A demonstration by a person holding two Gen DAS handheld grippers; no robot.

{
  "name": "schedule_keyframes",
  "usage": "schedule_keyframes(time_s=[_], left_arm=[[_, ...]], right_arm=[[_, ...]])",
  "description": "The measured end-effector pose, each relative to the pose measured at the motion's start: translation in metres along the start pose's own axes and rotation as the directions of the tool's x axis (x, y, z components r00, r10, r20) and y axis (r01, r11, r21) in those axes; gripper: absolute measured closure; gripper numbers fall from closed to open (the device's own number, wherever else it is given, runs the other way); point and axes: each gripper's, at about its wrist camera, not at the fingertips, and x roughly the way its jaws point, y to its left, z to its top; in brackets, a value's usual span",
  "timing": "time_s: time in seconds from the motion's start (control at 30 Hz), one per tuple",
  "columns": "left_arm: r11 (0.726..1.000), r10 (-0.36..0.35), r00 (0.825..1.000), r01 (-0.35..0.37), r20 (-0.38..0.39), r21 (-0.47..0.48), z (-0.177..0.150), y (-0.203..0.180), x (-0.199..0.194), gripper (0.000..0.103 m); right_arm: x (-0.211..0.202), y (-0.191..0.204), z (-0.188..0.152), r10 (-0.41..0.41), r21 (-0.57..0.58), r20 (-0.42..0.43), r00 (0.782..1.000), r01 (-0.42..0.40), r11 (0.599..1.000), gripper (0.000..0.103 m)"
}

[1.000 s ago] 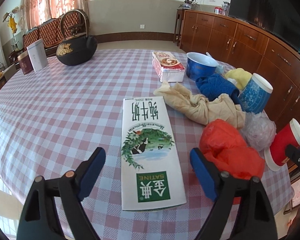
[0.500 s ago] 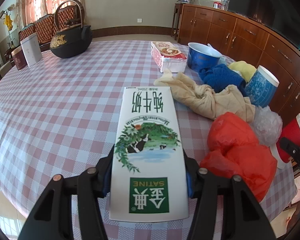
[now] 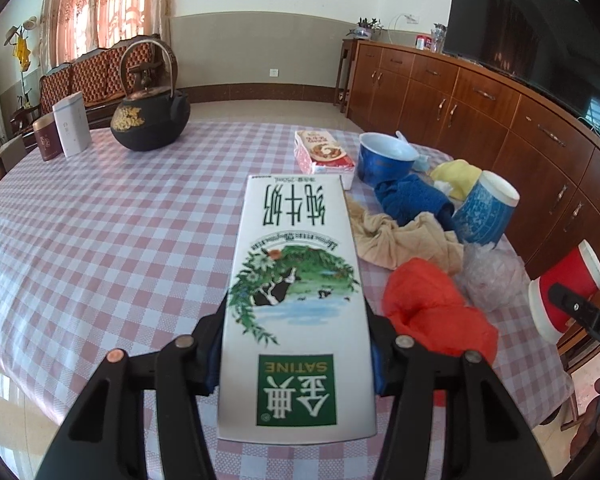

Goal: Collect trash
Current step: 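Carry the milk carton and red cup over the black bin with both tools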

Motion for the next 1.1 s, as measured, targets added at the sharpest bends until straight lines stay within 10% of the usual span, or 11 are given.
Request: schedule_keyframes(time_s=[0.3, 0.63, 0.87, 1.1], left_arm=[[0.973, -0.2, 0.98, 0.198, 0.003, 0.118, 0.003, -0.086, -0.038, 0.048], [0.845, -0.448, 0.877, 0.479, -0.174, 0.237, -0.034, -0.242, -0.037, 0.048], [0.768, -0.505, 0.806, 0.583, -0.309, 0.265, -0.069, -0.334, -0.024, 0.048], [0.736, -0.465, 0.773, 0.608, -0.431, 0.297, -0.113, -0.406, 0.014, 0.048]], right_arm=[[-0.059, -0.054, -0.01, -0.066, 0.071, 0.065, 0.996, 0.062, 0.996, 0.038], [-0.122, -0.193, -0.053, -0.244, 0.279, 0.039, 0.969, 0.224, 0.934, 0.038], [-0.141, -0.287, -0.085, -0.333, 0.389, -0.023, 0.943, 0.315, 0.866, 0.038], [-0.118, -0.358, -0.106, -0.341, 0.435, -0.114, 0.933, 0.355, 0.827, 0.039]])
